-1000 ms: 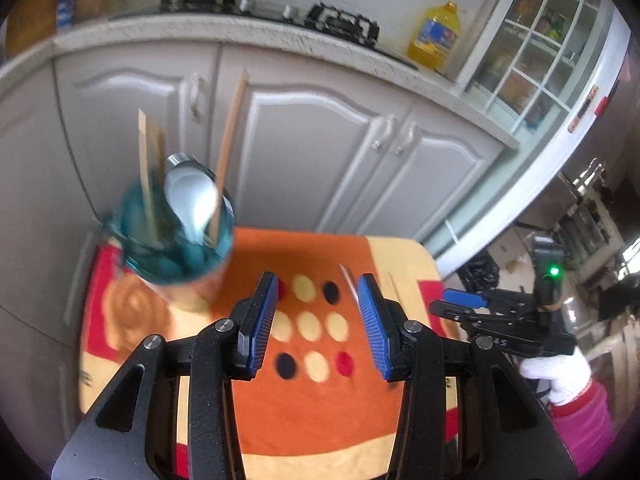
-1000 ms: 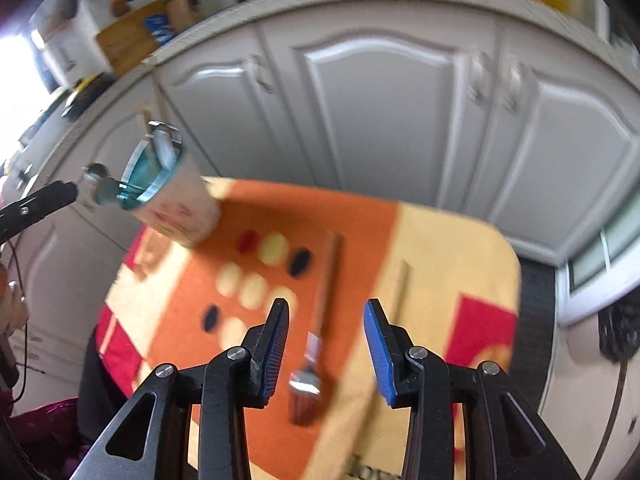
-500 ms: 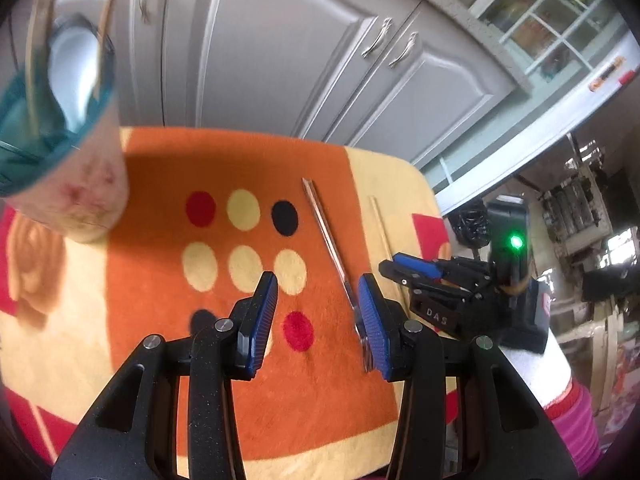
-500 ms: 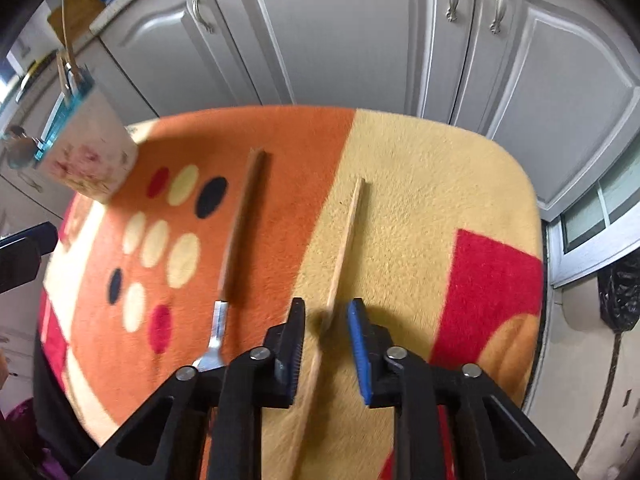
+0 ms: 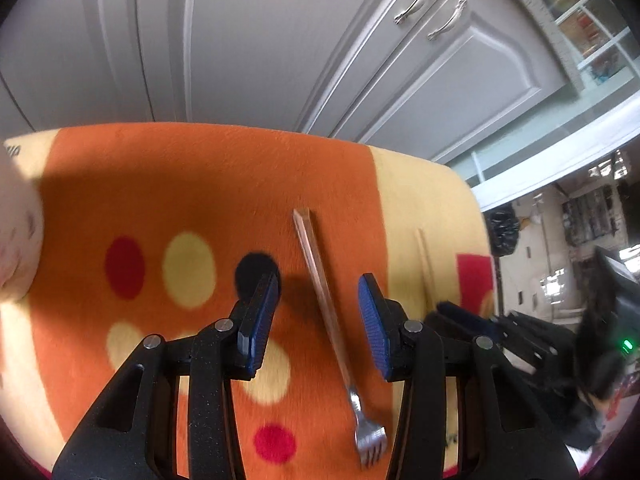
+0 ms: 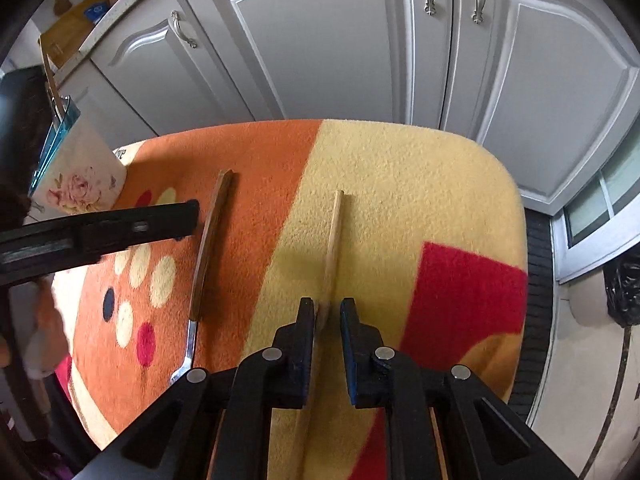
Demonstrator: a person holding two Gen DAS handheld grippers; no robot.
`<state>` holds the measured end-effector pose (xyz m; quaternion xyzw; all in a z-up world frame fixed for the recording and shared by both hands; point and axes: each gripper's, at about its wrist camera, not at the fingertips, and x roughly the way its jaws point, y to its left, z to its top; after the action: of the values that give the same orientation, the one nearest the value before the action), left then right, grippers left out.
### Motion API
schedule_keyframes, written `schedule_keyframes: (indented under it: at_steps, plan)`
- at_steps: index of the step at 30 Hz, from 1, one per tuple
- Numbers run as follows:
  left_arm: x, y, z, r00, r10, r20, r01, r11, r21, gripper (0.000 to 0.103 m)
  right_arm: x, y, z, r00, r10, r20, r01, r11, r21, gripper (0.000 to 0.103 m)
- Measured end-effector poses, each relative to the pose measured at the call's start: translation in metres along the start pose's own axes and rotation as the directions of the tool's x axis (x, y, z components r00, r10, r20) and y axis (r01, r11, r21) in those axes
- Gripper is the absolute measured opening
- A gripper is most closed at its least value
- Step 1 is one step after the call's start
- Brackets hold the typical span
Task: Organize utensils
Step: 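Grasp the silver fork with the left gripper while the right gripper grasps a wooden chopstick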
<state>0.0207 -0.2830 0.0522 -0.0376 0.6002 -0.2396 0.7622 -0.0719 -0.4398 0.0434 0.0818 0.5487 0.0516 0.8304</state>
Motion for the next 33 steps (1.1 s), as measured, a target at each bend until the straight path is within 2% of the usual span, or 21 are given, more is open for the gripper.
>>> schedule_keyframes:
  at_steps: [3, 8, 10, 11, 16, 24, 28, 33]
  plan:
    - [0.009, 0.000, 0.008, 1.000, 0.024, 0.003, -0.024, 1.000, -0.008, 0.041, 0.003, -0.001, 0.006, 1.000, -0.001, 0.000, 0.001, 1.000, -0.019, 0.012]
    - [0.015, -0.014, 0.011, 0.996, 0.081, 0.036, -0.084, 0.993, 0.081, 0.040, 0.006, 0.003, 0.008, 1.000, 0.006, 0.020, -0.005, 0.999, -0.047, 0.012]
    - [0.018, -0.021, 0.010, 0.993, 0.106, 0.051, -0.113, 0.984, 0.140, 0.029, 0.007, 0.004, 0.007, 0.999, 0.017, 0.034, -0.015, 0.998, -0.055, 0.012]
    - [0.018, -0.021, 0.009, 0.992, 0.118, 0.055, -0.125, 0.979, 0.158, 0.014, 0.007, 0.004, 0.008, 0.999, 0.021, 0.037, -0.019, 0.998, -0.053, 0.010]
    - [0.005, -0.001, 0.007, 1.000, 0.022, 0.009, -0.022, 0.997, 0.079, 0.012, -0.002, 0.004, 0.009, 0.998, 0.046, 0.052, -0.045, 0.999, -0.031, 0.007]
    - [-0.080, 0.012, -0.017, 0.990, -0.082, 0.112, 0.073, 0.994, 0.079, 0.012, -0.055, 0.019, 0.002, 0.978, 0.151, 0.147, -0.148, 0.989, -0.028, 0.006]
    - [-0.123, 0.011, -0.037, 0.979, -0.127, 0.157, 0.109, 0.987, 0.118, 0.011, -0.085, 0.039, -0.004, 0.967, 0.173, 0.185, -0.161, 0.984, -0.077, 0.006]
    - [-0.154, 0.010, -0.063, 0.970, -0.156, 0.189, 0.130, 0.981, 0.146, 0.010, -0.105, 0.059, -0.014, 0.964, 0.168, 0.204, -0.145, 0.982, -0.123, 0.006]
